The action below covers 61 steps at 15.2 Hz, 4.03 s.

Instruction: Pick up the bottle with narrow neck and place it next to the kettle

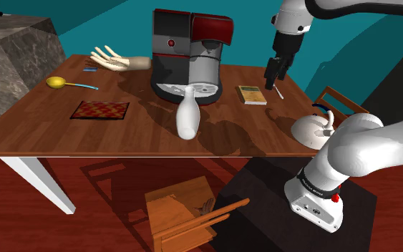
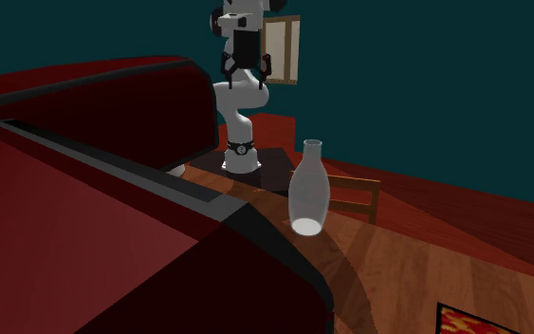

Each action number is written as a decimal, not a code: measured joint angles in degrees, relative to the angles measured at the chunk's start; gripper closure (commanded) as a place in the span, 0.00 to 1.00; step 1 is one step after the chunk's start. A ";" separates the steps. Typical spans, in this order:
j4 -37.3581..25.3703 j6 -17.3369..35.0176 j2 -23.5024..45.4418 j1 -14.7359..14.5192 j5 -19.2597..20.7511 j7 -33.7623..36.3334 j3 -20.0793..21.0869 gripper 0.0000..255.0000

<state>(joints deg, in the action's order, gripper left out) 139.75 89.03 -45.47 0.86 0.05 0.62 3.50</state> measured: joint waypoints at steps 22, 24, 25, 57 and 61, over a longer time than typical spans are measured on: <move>-29.27 14.34 44.63 -2.54 -0.18 9.37 8.48 0.00; -34.11 14.25 49.52 -3.00 0.65 10.25 8.93 0.00; -37.17 13.71 52.16 -3.33 1.13 10.77 9.14 0.00; -38.06 15.85 55.30 -3.89 1.66 11.59 9.44 1.00; -40.42 13.02 54.81 -3.96 1.52 11.64 9.52 1.00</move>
<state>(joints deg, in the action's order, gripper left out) 99.34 102.05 9.34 -3.10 1.57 12.26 13.03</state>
